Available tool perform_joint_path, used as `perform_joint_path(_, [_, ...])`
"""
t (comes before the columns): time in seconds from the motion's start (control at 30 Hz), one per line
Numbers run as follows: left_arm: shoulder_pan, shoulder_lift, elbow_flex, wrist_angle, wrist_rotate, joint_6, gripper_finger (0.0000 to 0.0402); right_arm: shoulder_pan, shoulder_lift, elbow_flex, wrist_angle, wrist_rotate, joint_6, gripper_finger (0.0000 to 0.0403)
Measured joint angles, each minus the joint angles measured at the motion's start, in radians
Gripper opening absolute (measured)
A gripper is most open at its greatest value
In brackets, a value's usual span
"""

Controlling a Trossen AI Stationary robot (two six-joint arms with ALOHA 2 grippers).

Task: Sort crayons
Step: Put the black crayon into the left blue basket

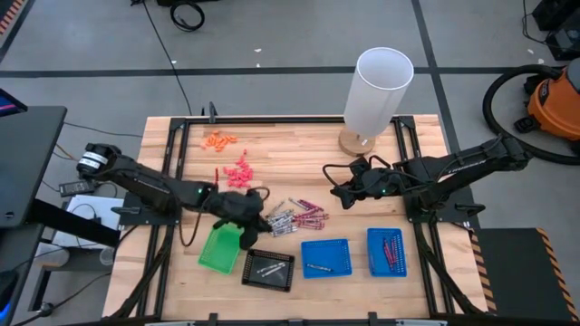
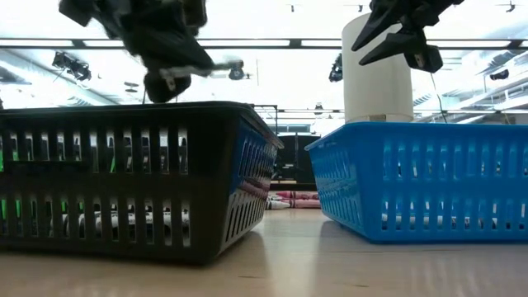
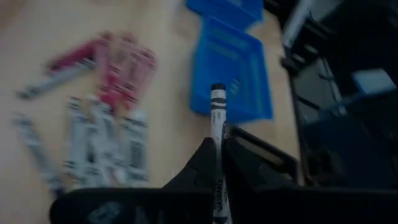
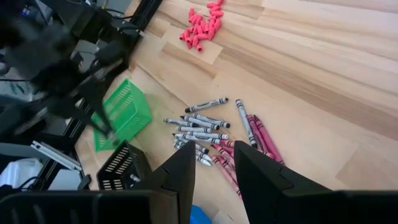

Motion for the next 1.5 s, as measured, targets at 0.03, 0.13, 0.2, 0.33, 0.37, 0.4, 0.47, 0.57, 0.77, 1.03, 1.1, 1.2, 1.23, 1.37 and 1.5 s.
perform_joint_path(0.03, [-0.02, 0.001, 0.0, -0.001, 0.001, -0.002, 0.0015, 0.0, 0.0, 0.0, 0.002, 0.007, 0.0, 0.0118])
perform_joint_path(0.13, [-0.069, 0.017, 0.002, -0.011, -0.01, -0.034, 0.0016, 0.0, 0.0, 0.0, 0.012, 0.022, 0.0, 0.0118])
perform_joint_path(0.2, [-0.095, 0.038, 0.003, 0.008, -0.018, -0.062, 0.0017, 0.0, 0.0, 0.0, 0.016, 0.023, 0.0, 0.0118])
perform_joint_path(0.33, [-0.135, 0.075, 0.002, 0.017, -0.02, -0.091, 0.0017, 0.0, 0.0, 0.0, 0.019, 0.027, 0.0, 0.0118])
perform_joint_path(0.37, [-0.137, 0.083, 0.002, 0.018, -0.02, -0.101, 0.0017, 0.0, 0.0, -0.001, 0.019, 0.028, 0.0, 0.0118])
perform_joint_path(0.4, [-0.136, 0.089, 0.002, 0.018, -0.021, -0.112, 0.0017, 0.0, 0.0, -0.001, 0.026, 0.029, 0.0, 0.0118])
perform_joint_path(0.47, [-0.131, 0.109, 0.004, 0.038, -0.028, -0.127, 0.0018, 0.0, 0.0, -0.001, 0.035, 0.031, 0.0, 0.0118])
perform_joint_path(0.57, [-0.12, 0.153, 0.036, 0.035, -0.029, -0.107, 0.0018, 0.0, 0.0, -0.001, 0.052, 0.032, 0.0, 0.0118])
perform_joint_path(0.77, [-0.081, 0.309, 0.191, 0.037, -0.028, 0.039, 0.0018, 0.0, 0.0, -0.001, 0.062, 0.074, 0.018, 0.0118])
perform_joint_path(1.03, [0.014, 0.572, 0.504, -0.001, 0.045, 0.17, 0.0018, 0.0, 0.0, -0.001, 0.052, 0.072, 0.027, 0.0118])
perform_joint_path(1.1, [0.03, 0.635, 0.584, -0.014, 0.086, 0.187, 0.0018, 0.0, 0.0, -0.001, 0.036, 0.068, 0.027, 0.0118])
perform_joint_path(1.2, [0.039, 0.717, 0.685, -0.047, 0.145, 0.193, 0.0018, 0.0, 0.0, -0.001, 0.029, 0.068, 0.027, 0.0118])
perform_joint_path(1.23, [0.039, 0.739, 0.708, -0.066, 0.163, 0.193, 0.0018, 0.0, 0.0, -0.001, 0.028, 0.068, 0.027, 0.0118])
perform_joint_path(1.37, [0.041, 0.801, 0.771, -0.119, 0.205, 0.192, 0.0031, 0.0, 0.0, -0.001, 0.023, 0.068, 0.027, 0.0118])
perform_joint_path(1.5, [0.041, 0.796, 0.779, -0.132, 0.217, 0.209, 0.0079, 0.0, 0.0, -0.001, 0.007, 0.066, 0.027, 0.0118])
